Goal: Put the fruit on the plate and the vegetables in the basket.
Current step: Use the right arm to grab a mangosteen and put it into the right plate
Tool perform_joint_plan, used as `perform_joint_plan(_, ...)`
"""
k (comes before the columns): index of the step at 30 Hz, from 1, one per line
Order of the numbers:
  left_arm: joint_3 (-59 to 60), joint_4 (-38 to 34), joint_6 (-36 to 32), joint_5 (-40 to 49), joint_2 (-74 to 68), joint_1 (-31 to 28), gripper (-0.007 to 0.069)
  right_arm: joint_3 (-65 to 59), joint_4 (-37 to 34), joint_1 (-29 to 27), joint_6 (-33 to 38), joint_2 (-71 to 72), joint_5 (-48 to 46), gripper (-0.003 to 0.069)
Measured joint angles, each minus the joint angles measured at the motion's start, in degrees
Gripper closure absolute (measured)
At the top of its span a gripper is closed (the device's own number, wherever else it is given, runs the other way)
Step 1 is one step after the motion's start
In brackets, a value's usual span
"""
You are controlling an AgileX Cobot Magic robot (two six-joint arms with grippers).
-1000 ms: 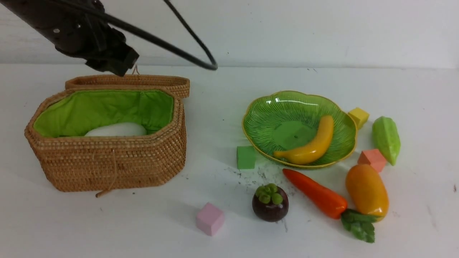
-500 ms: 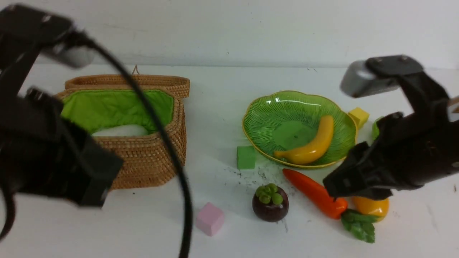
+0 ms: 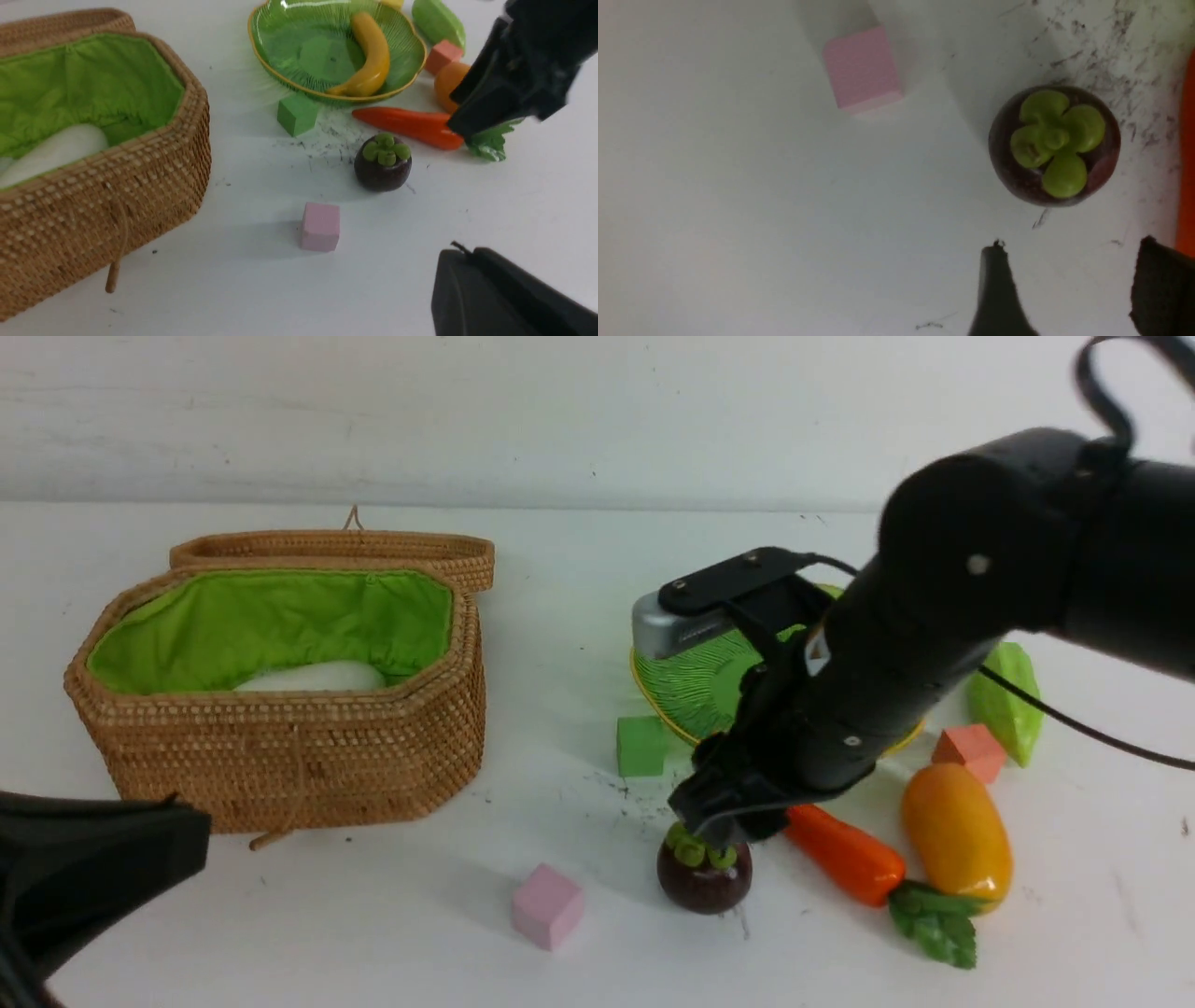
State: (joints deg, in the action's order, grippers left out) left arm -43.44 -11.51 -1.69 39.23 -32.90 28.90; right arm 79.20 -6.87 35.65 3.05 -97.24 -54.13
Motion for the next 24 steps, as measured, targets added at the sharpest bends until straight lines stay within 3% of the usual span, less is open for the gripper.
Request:
perform_joint_plan(5, 0.0, -0.67, 0.0, 0.8, 0.08, 0.0, 0.0638, 2.95, 2.22, -0.28, -0.05, -8.28, 2.26, 0.0016)
perform_joint_plan(7, 0.0, -0.67, 0.0, 1.21, 0.08, 0.0, 0.0638, 4.13, 3.26, -0.34, -0.56, -11.3, 2.51, -0.0014)
perform_joint_plan(19, 0.0, -0.79, -0.05, 3.0, 0.08, 0.0, 0.0638, 6.0, 7.24, -0.55, -3.43, -20.22, 4.78, 0.0)
perform_joint_plan(24, 0.0, -0.85, -0.05, 3.71, 0.08, 0.0, 0.0638, 6.08, 6.41, -0.55, -3.43, -21.07, 4.84, 0.0048)
